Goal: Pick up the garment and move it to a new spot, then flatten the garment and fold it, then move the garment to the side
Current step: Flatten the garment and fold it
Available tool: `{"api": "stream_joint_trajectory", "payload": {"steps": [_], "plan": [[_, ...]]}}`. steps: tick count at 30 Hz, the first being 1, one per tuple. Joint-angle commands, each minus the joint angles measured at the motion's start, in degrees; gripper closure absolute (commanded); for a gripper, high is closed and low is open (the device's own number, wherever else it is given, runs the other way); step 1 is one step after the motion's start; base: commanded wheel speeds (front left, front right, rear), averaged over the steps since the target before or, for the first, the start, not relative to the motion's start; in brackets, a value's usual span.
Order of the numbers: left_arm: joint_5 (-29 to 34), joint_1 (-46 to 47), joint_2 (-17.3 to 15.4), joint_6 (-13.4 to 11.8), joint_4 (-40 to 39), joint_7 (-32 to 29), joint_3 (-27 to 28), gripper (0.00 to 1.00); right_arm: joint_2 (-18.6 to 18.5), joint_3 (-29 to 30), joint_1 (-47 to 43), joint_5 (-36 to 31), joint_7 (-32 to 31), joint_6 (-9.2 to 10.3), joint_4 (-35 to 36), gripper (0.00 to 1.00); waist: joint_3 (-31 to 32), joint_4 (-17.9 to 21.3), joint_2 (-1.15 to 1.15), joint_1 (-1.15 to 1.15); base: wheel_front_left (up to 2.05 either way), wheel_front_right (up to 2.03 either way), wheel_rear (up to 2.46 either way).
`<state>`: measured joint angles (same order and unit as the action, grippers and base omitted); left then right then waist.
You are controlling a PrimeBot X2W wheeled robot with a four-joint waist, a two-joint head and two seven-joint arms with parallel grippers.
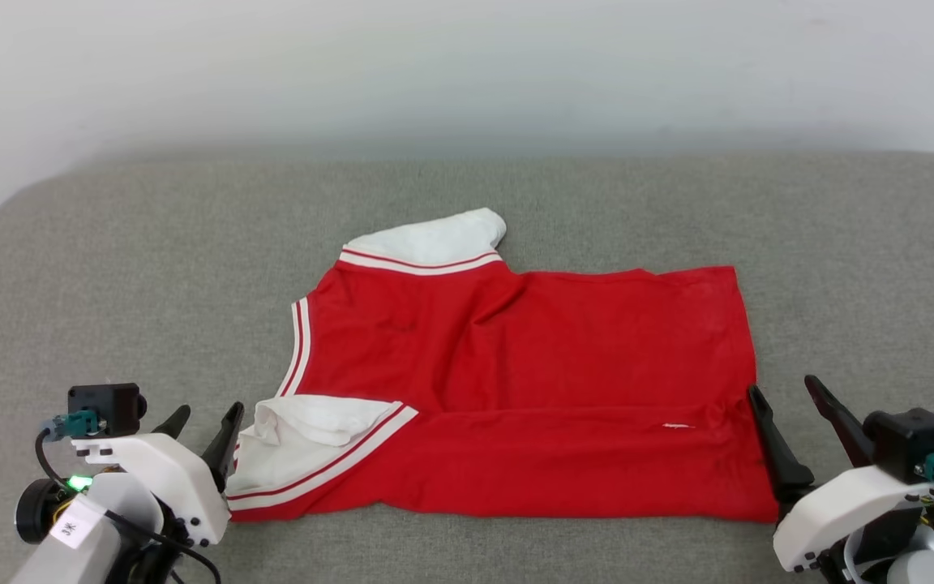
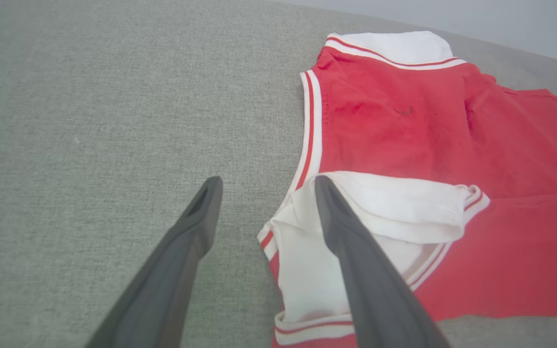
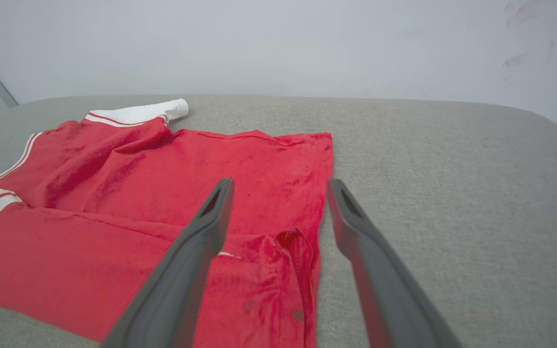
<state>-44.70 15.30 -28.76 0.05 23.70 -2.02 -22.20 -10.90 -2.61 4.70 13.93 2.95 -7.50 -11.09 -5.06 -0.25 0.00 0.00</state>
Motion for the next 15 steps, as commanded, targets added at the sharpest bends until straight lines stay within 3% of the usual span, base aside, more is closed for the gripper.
{"api": "stream_joint_trajectory", "payload": {"steps": [1,8,15], "plan": [[-0.4,-0.7,-1.0,0.3,-0.7,-1.6,-0.3,0.0,0.6,0.7,-1.2,-0.8,-0.2,0.02,0.8,0.0,1.9,0.4,0.0,0.0,0.0,0.0,0.0],[-5.8,-1.3,-6.9,-0.4,-7.3,-17.3,0.0,0.0,3.3,3.4,-5.2,-2.1,-1.7,0.02,5.2,0.0,3.8,0.8,0.0,0.0,0.0,0.0,0.0],[-12.5,-2.1,-11.7,-5.0,-13.7,-33.2,1.2,0.0,5.2,4.2,-6.5,-2.3,-3.1,0.02,8.8,0.0,1.7,2.2,0.0,0.0,0.0,0.0,0.0]]}}
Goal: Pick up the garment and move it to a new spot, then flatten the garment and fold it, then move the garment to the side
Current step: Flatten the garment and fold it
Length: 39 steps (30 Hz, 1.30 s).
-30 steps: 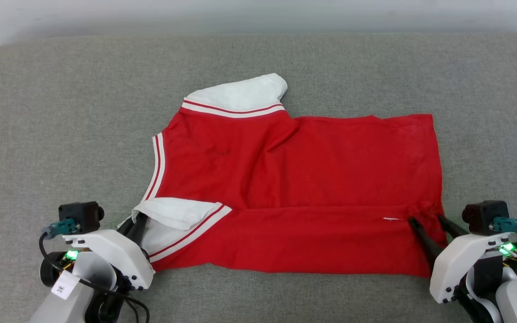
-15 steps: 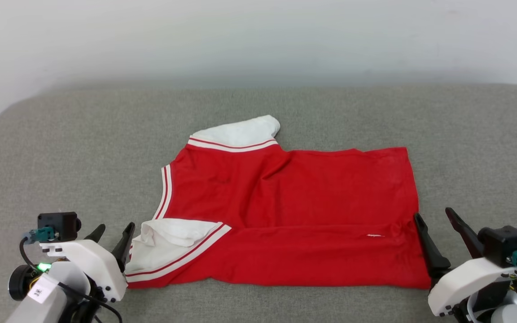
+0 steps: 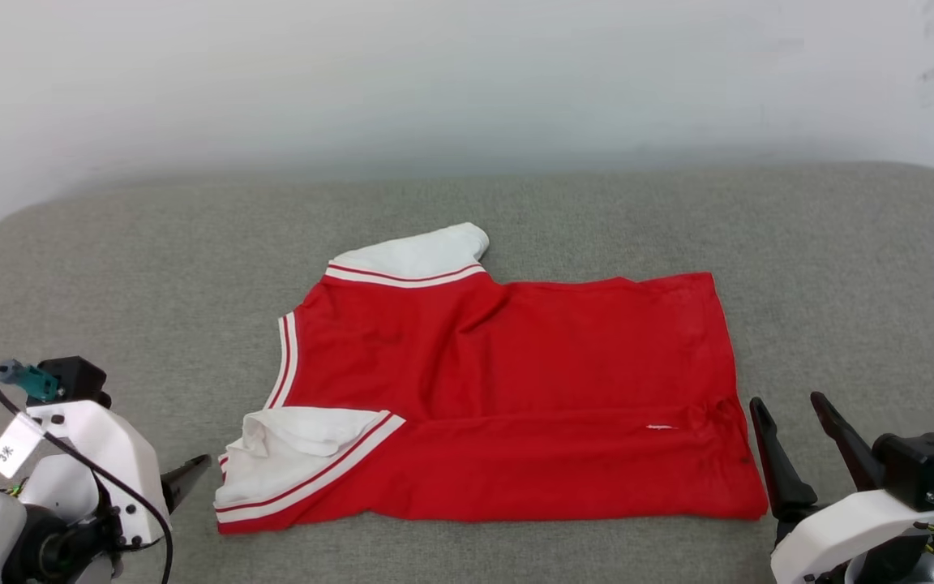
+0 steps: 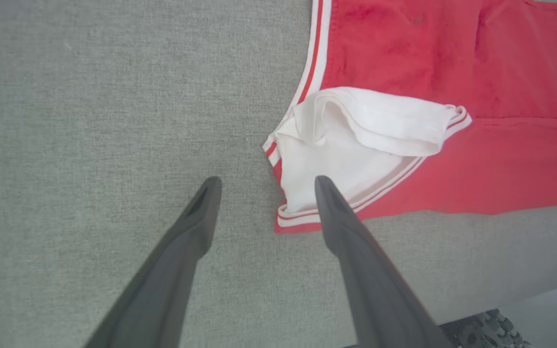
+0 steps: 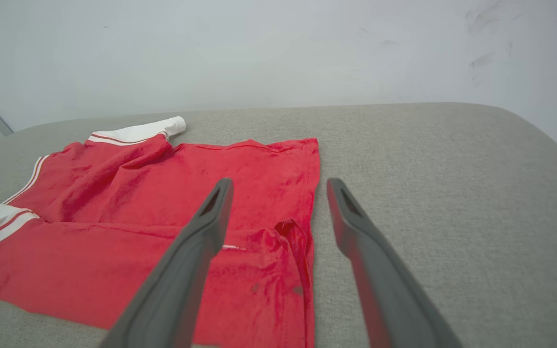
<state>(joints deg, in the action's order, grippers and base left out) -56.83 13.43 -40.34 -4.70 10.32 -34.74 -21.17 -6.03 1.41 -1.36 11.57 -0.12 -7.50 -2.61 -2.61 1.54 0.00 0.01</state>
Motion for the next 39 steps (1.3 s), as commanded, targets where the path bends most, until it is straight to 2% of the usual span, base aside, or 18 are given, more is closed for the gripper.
{"api": "stream_joint_trajectory", "payload": {"steps": [1,8,16,17,18,19,20,21,22,25,30,34,39], "plan": [[-1.2,-0.1,-0.3,-0.7,-1.0,-1.8,0.3,0.0,0.5,0.2,-0.4,0.2,-0.1,0.02,0.7,0.0,-1.4,0.6,0.0,-0.01,0.0,0.0,0.0],[-3.9,1.1,-0.3,-2.1,-0.5,-7.1,0.0,0.0,1.7,0.1,1.7,0.3,-0.6,0.02,1.1,0.0,-6.1,2.6,0.0,-0.01,0.0,0.0,0.0],[-4.6,1.2,3.2,-1.2,4.7,-9.7,-3.3,0.0,2.3,0.9,2.8,0.5,-1.1,0.02,-0.1,0.0,-8.2,3.8,0.0,-0.01,0.0,0.0,0.0],[-4.8,1.1,3.7,-1.1,5.5,-10.2,-3.8,0.05,2.3,1.0,2.9,0.5,-1.3,0.02,-0.2,0.0,-8.3,3.8,0.0,-0.01,0.0,0.0,0.0],[-5.1,0.9,4.3,-0.9,6.2,-10.6,-4.3,0.51,2.3,1.1,3.0,0.7,-1.5,0.02,-0.4,0.0,-8.2,3.8,0.0,-0.01,0.0,0.0,0.0],[-5.3,0.8,4.9,-0.7,6.8,-11.1,-4.7,0.65,2.3,1.4,3.0,1.0,-1.9,0.02,-0.5,0.0,-8.2,3.8,0.0,-0.01,0.0,0.0,0.0],[-5.3,0.8,4.9,-0.7,6.8,-11.1,-4.7,0.65,2.3,1.4,3.0,1.0,-1.9,0.02,-0.5,0.0,-8.2,3.8,0.0,-0.01,0.0,0.0,0.0],[-5.4,0.8,5.4,-0.4,7.2,-11.1,-5.1,0.74,2.4,1.7,3.0,1.3,-2.2,0.02,-0.6,0.0,-8.1,3.7,0.0,-0.01,0.0,0.0,0.0],[-5.4,0.9,5.9,0.0,7.7,-10.8,-5.3,1.0,2.3,2.0,3.1,1.6,-2.8,0.02,-0.7,0.0,-8.0,3.6,0.0,-0.01,0.0,0.0,0.0],[-5.4,1.4,6.8,1.2,8.6,-10.0,-5.6,1.0,1.8,3.5,3.4,2.6,-5.0,0.02,-0.8,0.0,-7.5,3.3,0.0,-0.01,0.0,0.0,0.0],[-3.6,3.3,6.1,2.9,8.6,-6.4,-4.8,1.0,0.5,5.6,3.4,5.0,-11.9,0.02,-1.0,0.0,-6.0,2.3,0.0,-0.01,0.0,0.0,0.0],[-1.6,4.4,4.8,3.3,6.8,-3.3,-4.0,1.0,-1.7,6.0,3.2,6.1,-21.7,0.02,-0.1,0.0,-5.1,1.5,0.0,-0.01,0.0,0.0,0.0],[0.2,4.9,3.9,2.3,2.2,-1.2,-3.7,1.0,-4.3,4.1,4.0,7.9,-33.8,0.02,2.3,0.0,-5.4,0.2,0.0,-0.01,0.0,0.0,0.0]]}}
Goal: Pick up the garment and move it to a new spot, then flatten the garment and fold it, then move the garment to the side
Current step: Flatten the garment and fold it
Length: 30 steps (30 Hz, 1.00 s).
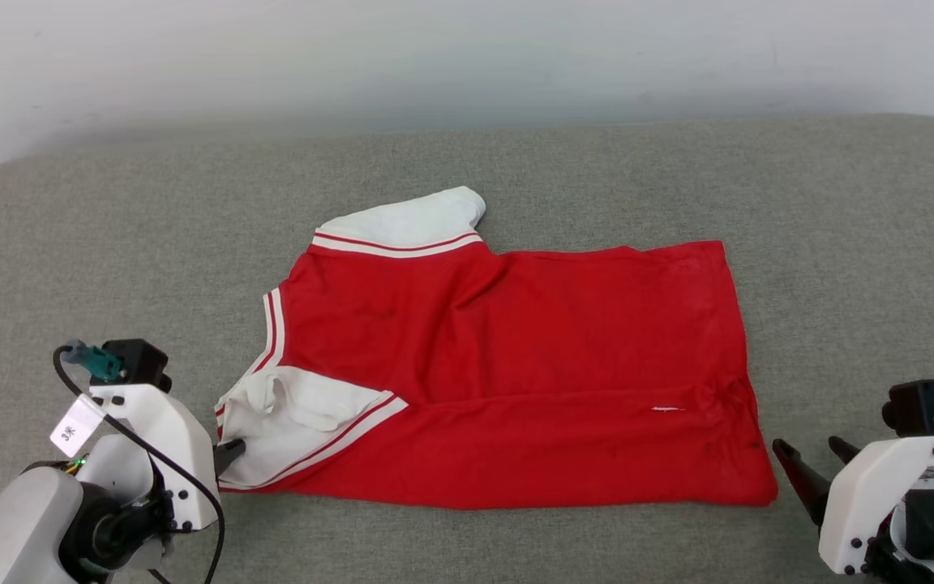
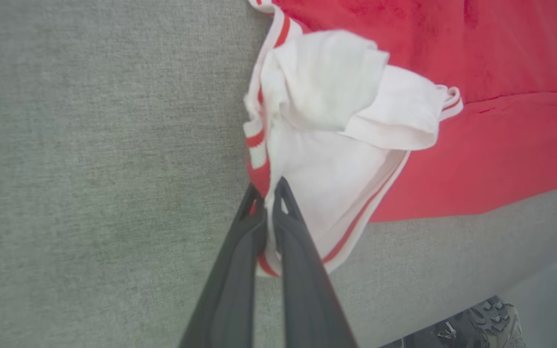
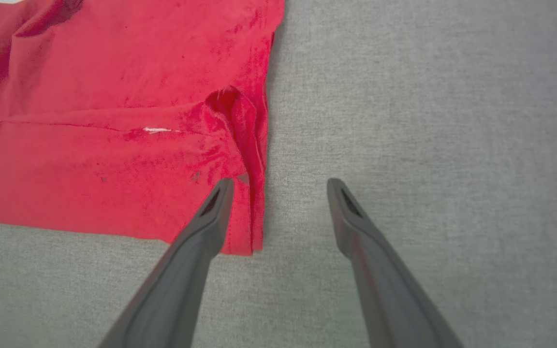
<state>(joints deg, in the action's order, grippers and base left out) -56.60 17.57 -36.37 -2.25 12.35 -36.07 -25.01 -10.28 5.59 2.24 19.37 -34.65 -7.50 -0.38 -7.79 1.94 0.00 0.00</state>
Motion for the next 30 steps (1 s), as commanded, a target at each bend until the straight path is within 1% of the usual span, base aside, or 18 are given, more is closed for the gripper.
{"api": "stream_joint_trajectory", "payload": {"steps": [1,3,6,10,15,16,17,18,23,30], "plan": [[0.3,0.8,-0.3,-0.3,-1.0,0.3,0.2,1.0,-0.5,-0.5,0.9,0.3,-1.3,0.02,0.4,0.0,-0.6,-0.5,0.0,0.0,0.0,0.0,0.0],[0.9,1.2,-0.4,-0.8,-2.9,0.6,0.2,1.0,-1.0,-1.6,1.8,0.5,-4.7,0.02,0.8,0.0,-1.5,-1.2,0.0,0.0,0.0,0.0,0.0],[1.7,1.9,-0.3,-1.1,-5.0,0.9,0.0,1.0,-1.4,-3.2,3.4,0.5,-8.0,0.02,-0.2,0.0,-3.0,-2.1,0.0,0.0,0.0,0.0,0.0],[2.5,2.7,0.2,-1.2,-6.7,1.3,-0.4,1.0,-0.9,-4.1,5.4,0.9,-10.4,0.02,-3.4,0.0,-4.7,-3.1,0.0,0.0,0.0,0.0,0.0],[2.7,2.7,0.6,-1.1,-6.9,2.2,-0.6,1.0,-0.3,-5.7,5.9,1.6,-12.5,0.02,-8.0,0.0,-5.7,-3.8,0.0,0.0,0.0,0.0,0.0],[2.7,2.6,0.7,-1.1,-6.8,2.4,-0.6,1.0,-0.2,-6.0,6.0,1.8,-12.4,0.01,-8.6,0.53,-5.6,-3.9,0.0,0.0,0.0,0.0,0.0],[2.7,2.4,0.9,-1.1,-6.6,2.6,-0.7,1.0,-0.2,-6.2,6.1,2.0,-12.3,0.01,-9.0,0.78,-5.5,-4.0,0.0,0.0,0.0,0.0,0.0],[2.5,2.1,1.0,-1.0,-6.5,2.6,-0.7,1.0,-0.3,-6.5,6.2,2.2,-12.4,0.01,-9.3,1.0,-5.4,-4.0,0.0,0.0,0.0,0.0,0.0],[2.6,1.4,1.6,-0.1,-6.0,3.9,-1.1,1.0,-1.9,-6.4,7.6,2.9,-11.5,0.02,-9.1,1.0,-3.9,-4.2,0.0,0.0,0.0,0.0,0.0],[3.2,-1.3,1.6,0.6,-5.7,5.7,-2.0,1.0,-3.5,-7.1,6.9,4.0,-10.3,0.02,-7.9,1.0,1.4,-3.9,0.0,0.0,0.0,0.0,0.0]]}}
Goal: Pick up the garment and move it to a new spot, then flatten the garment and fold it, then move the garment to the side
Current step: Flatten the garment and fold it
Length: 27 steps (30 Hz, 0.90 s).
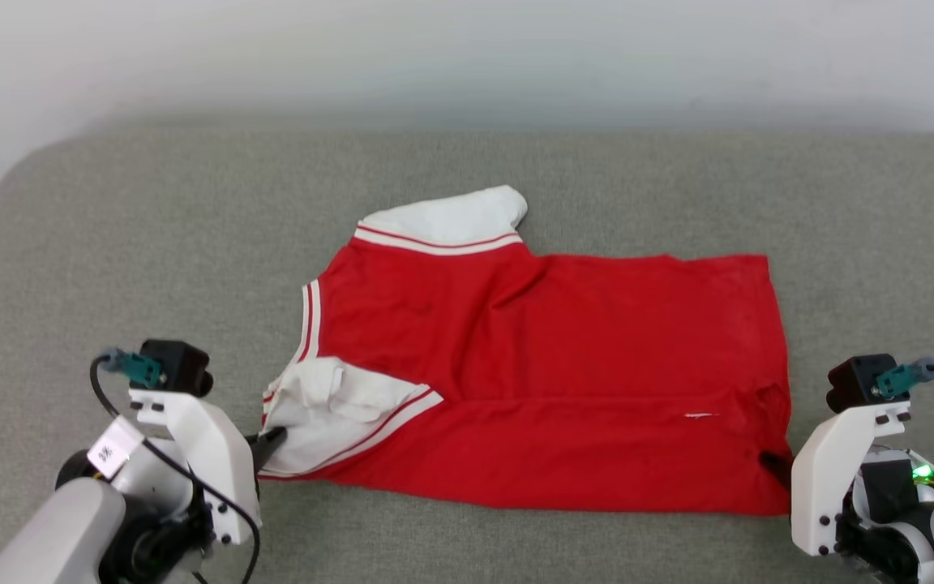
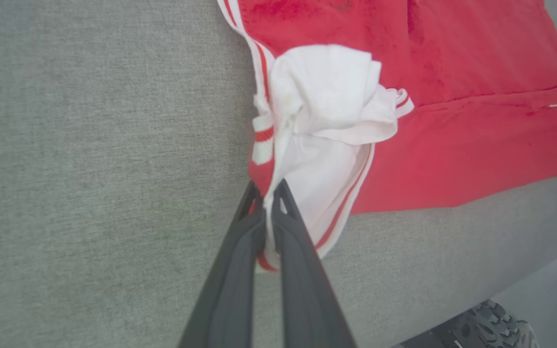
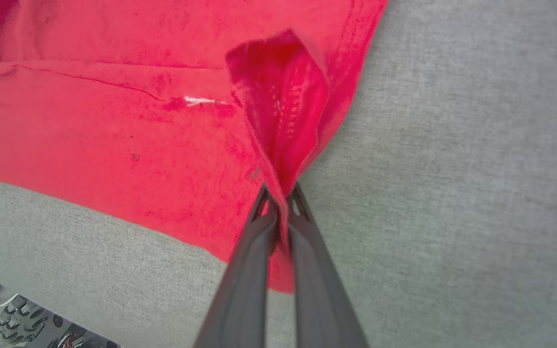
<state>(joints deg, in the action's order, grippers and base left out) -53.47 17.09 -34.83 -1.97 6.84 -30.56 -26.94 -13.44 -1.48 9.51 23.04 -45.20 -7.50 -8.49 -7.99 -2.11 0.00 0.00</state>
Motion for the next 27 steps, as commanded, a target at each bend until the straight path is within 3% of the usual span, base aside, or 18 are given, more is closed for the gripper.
{"api": "stream_joint_trajectory", "payload": {"steps": [1,7,16,24,25,26,27], "plan": [[0.1,-1.4,0.1,0.4,-0.5,0.9,0.0,1.0,-0.4,-0.3,-0.9,0.6,0.3,0.02,0.3,1.0,2.5,0.2,0.0,0.0,0.0,0.0,0.0],[-0.9,-7.3,-0.5,-1.5,-2.0,2.8,0.7,1.0,-1.2,-1.5,-4.8,2.1,0.3,0.02,0.8,1.0,8.2,0.7,0.0,0.0,0.0,0.0,0.0],[-4.1,-18.5,-1.7,-6.5,-6.3,4.8,3.3,1.0,-1.1,-1.4,-11.3,4.2,1.1,0.02,2.1,1.0,10.9,1.2,0.0,0.0,0.0,0.0,0.0],[-4.6,-21.6,0.8,-6.6,-3.4,7.1,2.5,1.0,0.6,-0.1,-15.3,3.7,4.9,0.02,0.1,1.0,10.8,0.9,0.0,0.0,0.0,0.0,0.0],[-4.8,-21.0,1.4,-6.4,-2.5,7.6,2.5,1.0,0.9,0.0,-15.5,3.7,5.7,0.02,-0.2,0.63,10.7,0.8,0.0,0.0,0.0,0.0,0.0],[-5.1,-20.8,2.4,-5.9,-1.4,8.1,2.3,0.93,1.2,0.1,-15.8,3.8,6.3,0.02,-0.5,0.11,10.6,0.7,0.0,0.0,0.0,0.0,0.0],[-4.9,-20.5,2.8,-5.6,-0.4,8.8,2.4,0.51,1.1,-0.3,-16.0,3.4,7.2,0.02,-0.6,0.0,10.6,0.7,0.0,0.0,0.0,0.0,0.0]]}}
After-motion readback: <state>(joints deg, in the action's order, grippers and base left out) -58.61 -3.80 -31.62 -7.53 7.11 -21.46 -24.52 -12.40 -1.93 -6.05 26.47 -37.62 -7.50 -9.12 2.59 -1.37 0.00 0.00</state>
